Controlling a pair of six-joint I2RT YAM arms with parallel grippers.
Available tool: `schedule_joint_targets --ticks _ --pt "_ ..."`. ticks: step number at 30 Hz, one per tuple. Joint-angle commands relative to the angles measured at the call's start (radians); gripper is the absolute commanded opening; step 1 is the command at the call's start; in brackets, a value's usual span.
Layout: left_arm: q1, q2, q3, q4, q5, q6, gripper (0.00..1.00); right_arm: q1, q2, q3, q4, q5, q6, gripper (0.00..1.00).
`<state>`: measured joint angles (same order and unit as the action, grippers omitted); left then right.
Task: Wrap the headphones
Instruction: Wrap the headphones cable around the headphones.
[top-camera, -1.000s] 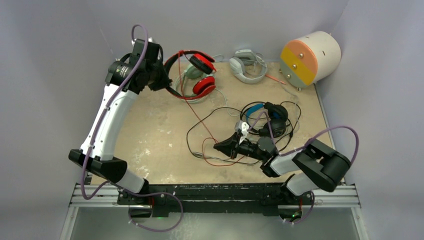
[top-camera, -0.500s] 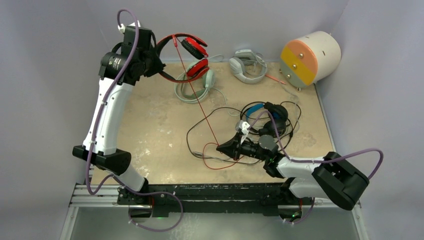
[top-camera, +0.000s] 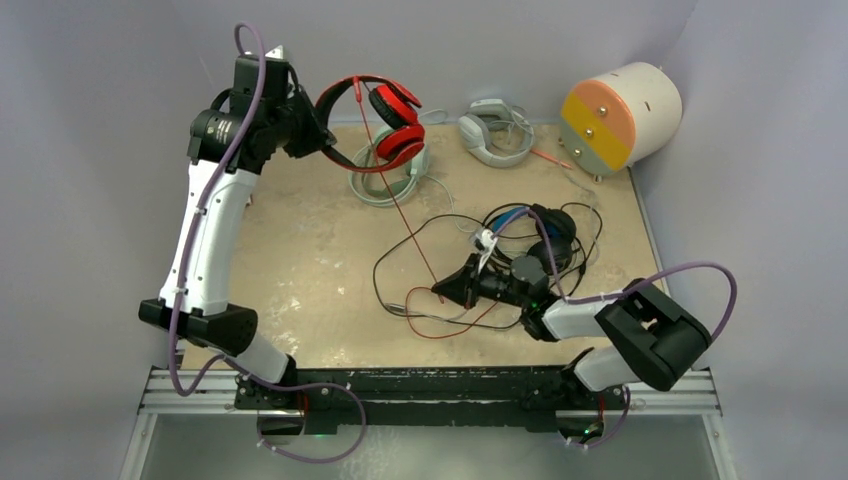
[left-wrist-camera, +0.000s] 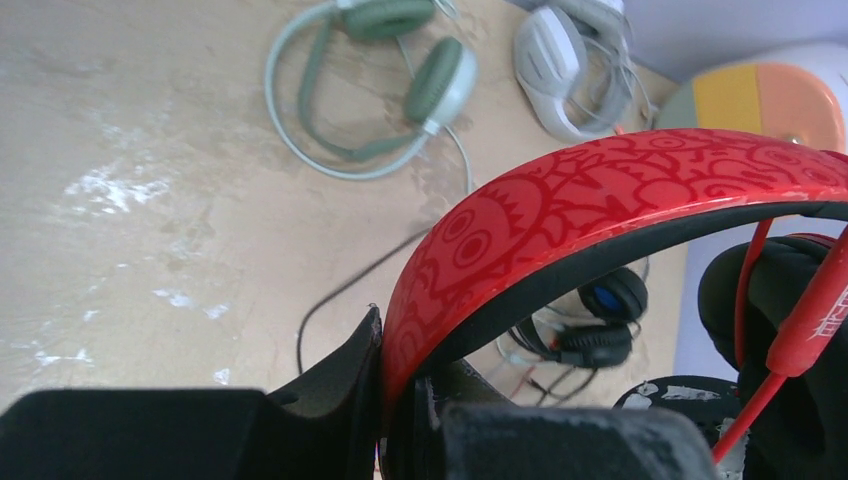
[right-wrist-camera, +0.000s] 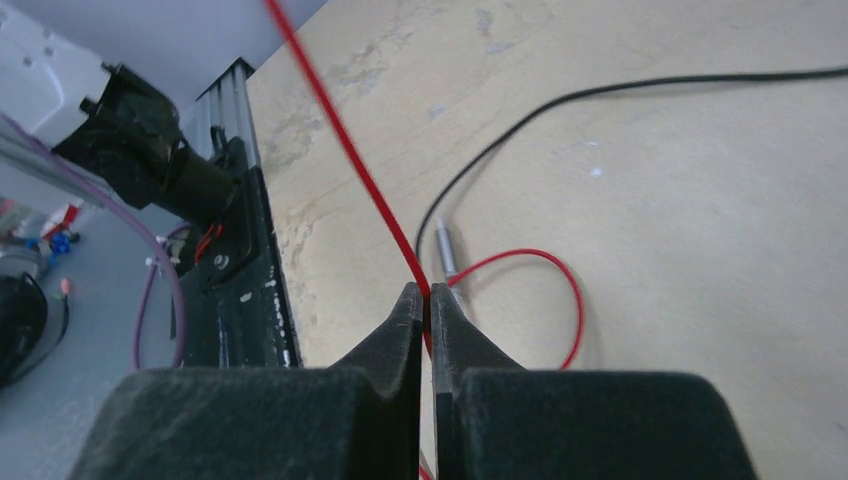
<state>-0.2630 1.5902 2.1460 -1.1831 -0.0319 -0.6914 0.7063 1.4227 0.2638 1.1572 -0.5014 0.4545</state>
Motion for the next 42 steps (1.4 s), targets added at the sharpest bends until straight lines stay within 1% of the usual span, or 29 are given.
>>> schedule_joint_targets --ticks 1,3,5,7,8,11,14,19,21,23,25,27,28,31,35,39,42 --pt "0.021 -0.134 -0.092 0.204 0.26 0.023 0.0 -0.138 -0.002 0.033 -0.154 -0.164 0.116 0.0" --pt "0.021 -0.172 -0.142 0.224 0.34 0.049 0.0 -0.166 -0.014 0.093 -0.265 -0.192 0.097 0.0" --pt "0.021 -0.217 -0.211 0.262 0.449 0.068 0.0 -0.19 -0.013 0.153 -0.349 -0.219 0.081 0.0" --pt "0.021 -0.249 -0.249 0.274 0.511 0.091 0.0 -0.231 -0.001 0.184 -0.344 -0.259 0.115 0.0" --pt "0.021 -0.268 -0.266 0.274 0.538 0.105 0.0 -0.258 0.005 0.189 -0.307 -0.281 0.148 0.0" --pt "0.021 -0.333 -0.337 0.267 0.543 0.146 0.0 -0.35 0.016 0.205 -0.245 -0.332 0.248 0.0" --pt "0.02 -0.396 -0.432 0.266 0.539 0.188 0.0 -0.417 0.015 0.272 -0.337 -0.355 0.252 0.0" --pt "0.008 -0.472 -0.601 0.319 0.655 0.24 0.0 -0.472 0.031 0.401 -0.434 -0.412 0.253 0.0" --pt "-0.026 -0.503 -0.651 0.335 0.65 0.258 0.0 -0.494 0.029 0.443 -0.47 -0.425 0.253 0.0" --pt "-0.099 -0.523 -0.689 0.341 0.587 0.273 0.0 -0.51 0.028 0.493 -0.525 -0.438 0.236 0.0" --pt "-0.198 -0.53 -0.728 0.351 0.501 0.283 0.0 -0.523 0.029 0.552 -0.596 -0.454 0.213 0.0" --pt "-0.273 -0.524 -0.766 0.366 0.438 0.297 0.0 -0.53 0.033 0.617 -0.685 -0.473 0.191 0.0" --pt "-0.318 -0.516 -0.78 0.365 0.383 0.307 0.0 -0.532 0.034 0.649 -0.731 -0.485 0.175 0.0" --pt "-0.419 -0.485 -0.813 0.341 0.176 0.348 0.0 -0.533 0.032 0.738 -0.881 -0.507 0.103 0.0" --pt "-0.551 -0.421 -0.833 0.323 -0.107 0.385 0.0 -0.533 0.014 0.813 -1.03 -0.518 0.036 0.0" --pt "-0.621 -0.329 -0.815 0.316 -0.343 0.43 0.0 -0.532 -0.02 0.84 -1.122 -0.541 0.013 0.0" --pt "-0.689 -0.268 -0.81 0.335 -0.561 0.485 0.0 -0.533 -0.046 0.862 -1.204 -0.575 -0.013 0.0"
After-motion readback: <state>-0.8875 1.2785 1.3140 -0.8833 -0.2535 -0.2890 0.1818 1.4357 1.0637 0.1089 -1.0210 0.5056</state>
